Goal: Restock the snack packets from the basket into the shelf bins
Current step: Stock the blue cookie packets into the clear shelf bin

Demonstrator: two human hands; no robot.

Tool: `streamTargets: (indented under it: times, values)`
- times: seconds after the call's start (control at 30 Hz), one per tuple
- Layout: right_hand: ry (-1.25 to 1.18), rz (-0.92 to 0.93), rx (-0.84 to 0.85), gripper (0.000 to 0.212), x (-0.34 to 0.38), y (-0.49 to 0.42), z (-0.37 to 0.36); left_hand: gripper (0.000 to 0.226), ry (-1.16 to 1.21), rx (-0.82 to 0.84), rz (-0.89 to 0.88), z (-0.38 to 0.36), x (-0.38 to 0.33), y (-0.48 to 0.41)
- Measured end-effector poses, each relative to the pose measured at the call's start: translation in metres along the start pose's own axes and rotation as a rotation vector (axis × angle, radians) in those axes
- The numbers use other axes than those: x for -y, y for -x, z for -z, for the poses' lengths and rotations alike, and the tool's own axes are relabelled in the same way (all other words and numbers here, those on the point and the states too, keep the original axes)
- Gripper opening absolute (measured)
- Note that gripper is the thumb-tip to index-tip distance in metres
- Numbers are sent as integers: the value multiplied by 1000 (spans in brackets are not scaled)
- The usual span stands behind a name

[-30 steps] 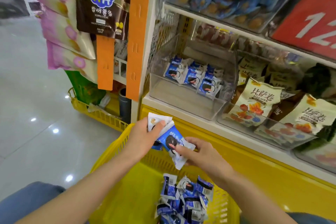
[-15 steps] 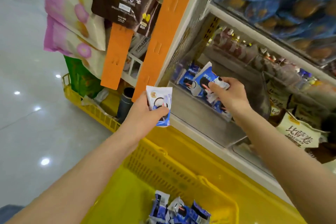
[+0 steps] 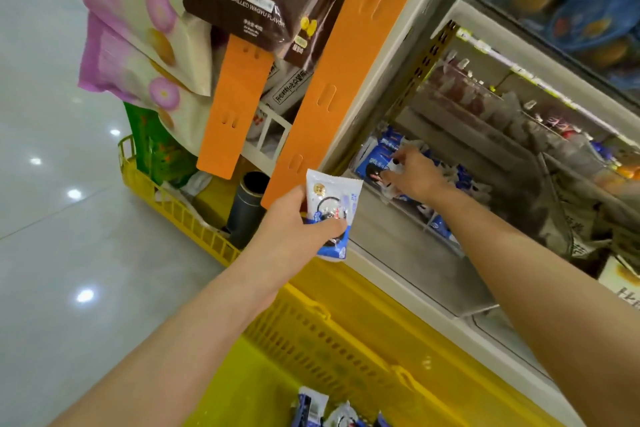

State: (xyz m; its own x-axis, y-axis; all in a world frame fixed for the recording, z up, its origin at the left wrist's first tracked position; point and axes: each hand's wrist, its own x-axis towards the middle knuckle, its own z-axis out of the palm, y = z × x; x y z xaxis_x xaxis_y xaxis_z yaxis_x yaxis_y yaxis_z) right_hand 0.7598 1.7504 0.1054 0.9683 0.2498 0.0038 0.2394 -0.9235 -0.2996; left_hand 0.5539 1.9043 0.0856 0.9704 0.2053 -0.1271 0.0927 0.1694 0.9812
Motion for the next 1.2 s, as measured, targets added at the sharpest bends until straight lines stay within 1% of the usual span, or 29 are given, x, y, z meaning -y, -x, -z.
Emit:
streamTargets:
  times: [0.07, 0.13, 0.2, 0.23, 0.3, 0.37, 0.4, 0.47, 0.5, 0.53, 0.57, 0.67, 0.7, 0.77, 0.83, 0.9, 0.97, 1.03, 1.13, 1.17, 1.2]
  values:
    - [20, 3, 12, 49, -1, 1, -1, 37, 4, 5, 8, 0, -1, 1]
    - [10, 8, 12, 58, -1, 5, 0, 39, -12, 2, 22, -1, -4, 3]
    - [1, 6, -50, 66, 4, 12, 5, 36, 5, 4, 46, -2, -5, 3]
    - [17, 23, -116, 66, 7, 18, 8, 34, 41, 21, 71, -2, -7, 4]
    - [-3, 94, -267, 57, 14, 37, 17, 34, 143, 92, 152, -1, -11, 9]
    - [-130, 175, -391, 47, 23, 62, 26, 37, 199, 176, 193, -1, -15, 14]
    - [-195, 212, -418, 40, 28, 77, 30, 38, 193, 204, 192, -1, -16, 17]
    - [-298, 271, -378, 23, 36, 107, 33, 38, 145, 235, 176, -3, -18, 22]
    - [-338, 290, -336, 19, 38, 122, 32, 37, 120, 244, 164, -5, -19, 25]
    - [-374, 294, -298, 20, 39, 138, 30, 35, 105, 251, 155, -7, -19, 28]
    - [-408, 282, -266, 27, 40, 154, 26, 34, 102, 255, 148, -9, -20, 30]
    - [-480, 242, -189, 53, 41, 193, 23, 32, 61, 316, 116, -16, -23, 38]
    - [-481, 228, -155, 57, 39, 200, 24, 32, 15, 359, 97, -19, -24, 40]
    - [-468, 180, -71, 55, 34, 208, 32, 33, -78, 416, 56, -23, -26, 45]
    - [-534, 107, -1, 41, 26, 215, 41, 38, -112, 364, 25, -28, -26, 48]
    - [-591, 51, 57, 26, 16, 222, 48, 39, -88, 245, 11, -32, -25, 49]
    - [-516, 45, 98, 27, 6, 231, 51, 35, -72, 184, -14, -38, -25, 49]
    - [-469, 52, 95, 41, -2, 238, 51, 30, -119, 201, -74, -47, -27, 51]
    - [-387, 99, -30, 64, -8, 244, 54, 27, -235, 263, -240, -64, -30, 55]
    - [-316, 136, -80, 64, -10, 244, 56, 29, -273, 274, -291, -70, -30, 57]
    - [-236, 177, -117, 59, -11, 244, 58, 32, -305, 276, -332, -74, -30, 58]
